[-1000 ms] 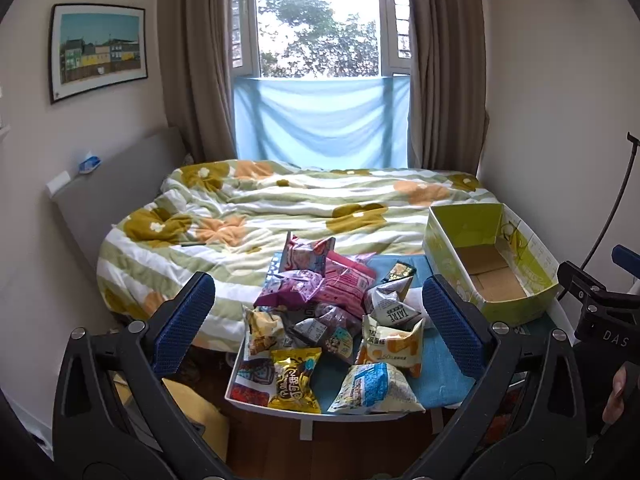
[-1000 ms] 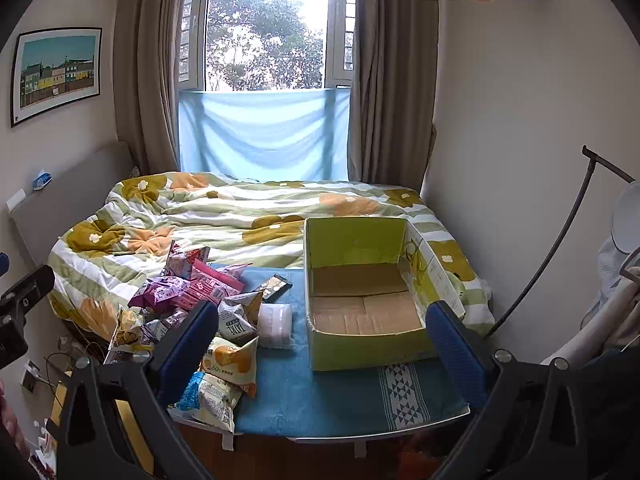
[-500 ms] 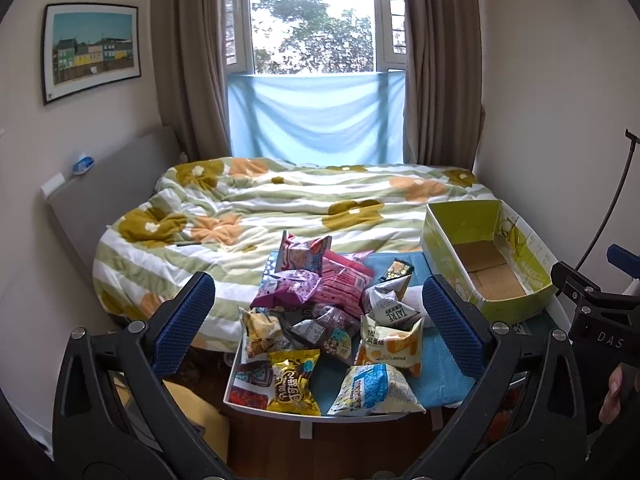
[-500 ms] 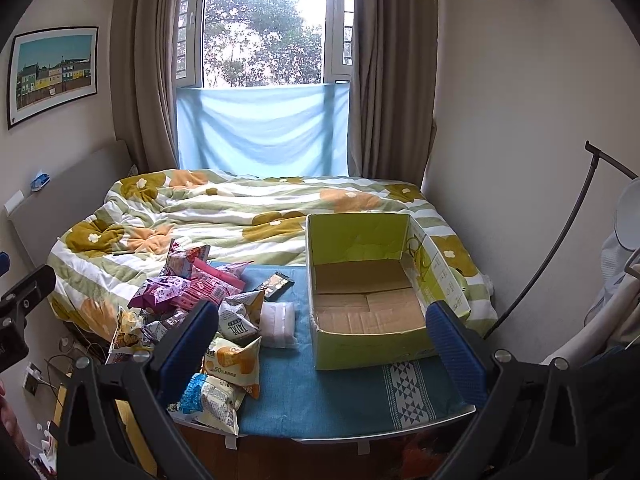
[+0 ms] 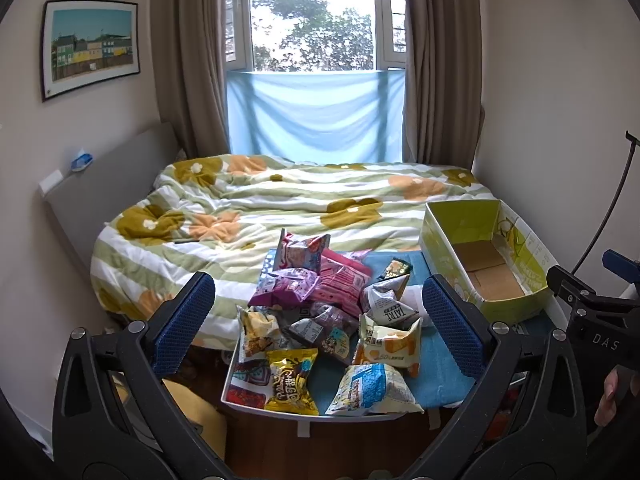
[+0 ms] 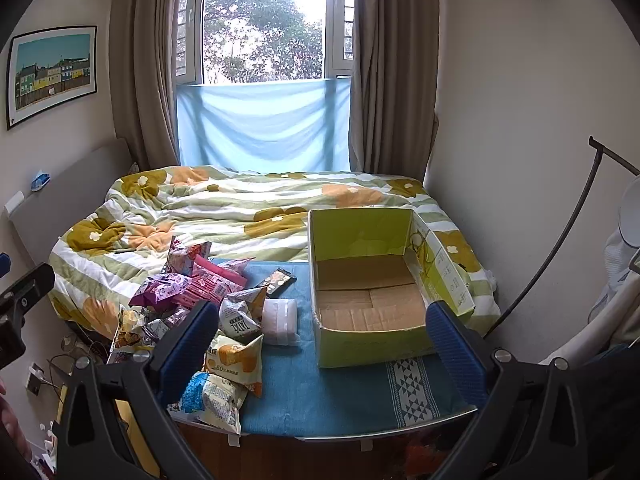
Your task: Organize snacks
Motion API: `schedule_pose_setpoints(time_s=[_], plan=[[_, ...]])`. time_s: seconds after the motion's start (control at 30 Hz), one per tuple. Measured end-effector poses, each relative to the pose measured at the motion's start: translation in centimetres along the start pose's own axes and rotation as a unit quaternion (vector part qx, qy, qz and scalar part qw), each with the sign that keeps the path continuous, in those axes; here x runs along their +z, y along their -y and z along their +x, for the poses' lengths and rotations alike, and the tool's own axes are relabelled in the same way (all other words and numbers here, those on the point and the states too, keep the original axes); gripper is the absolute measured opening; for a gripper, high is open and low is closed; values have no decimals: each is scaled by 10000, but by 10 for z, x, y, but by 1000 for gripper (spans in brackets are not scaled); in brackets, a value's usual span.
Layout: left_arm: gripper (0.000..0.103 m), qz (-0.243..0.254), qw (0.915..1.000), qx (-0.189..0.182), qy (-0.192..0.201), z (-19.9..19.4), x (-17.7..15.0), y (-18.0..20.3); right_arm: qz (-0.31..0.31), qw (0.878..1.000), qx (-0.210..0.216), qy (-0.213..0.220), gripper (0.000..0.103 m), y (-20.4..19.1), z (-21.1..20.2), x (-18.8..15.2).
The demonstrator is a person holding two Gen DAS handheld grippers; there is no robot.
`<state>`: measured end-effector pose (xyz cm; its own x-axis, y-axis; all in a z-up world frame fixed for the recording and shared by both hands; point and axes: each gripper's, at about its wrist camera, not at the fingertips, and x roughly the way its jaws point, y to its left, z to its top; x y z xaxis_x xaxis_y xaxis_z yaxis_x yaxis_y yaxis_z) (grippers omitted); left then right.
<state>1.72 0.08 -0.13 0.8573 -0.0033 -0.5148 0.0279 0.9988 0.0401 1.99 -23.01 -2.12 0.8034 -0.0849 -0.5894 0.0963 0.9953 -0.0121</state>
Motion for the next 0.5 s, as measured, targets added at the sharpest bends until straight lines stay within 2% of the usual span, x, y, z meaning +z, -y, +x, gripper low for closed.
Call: schedule_pose_setpoints(time_s=[0.5], plan=[[102,-46,9999,-22,-98,5,-2,4,38,10000,42,-29,103,1,3,-2]])
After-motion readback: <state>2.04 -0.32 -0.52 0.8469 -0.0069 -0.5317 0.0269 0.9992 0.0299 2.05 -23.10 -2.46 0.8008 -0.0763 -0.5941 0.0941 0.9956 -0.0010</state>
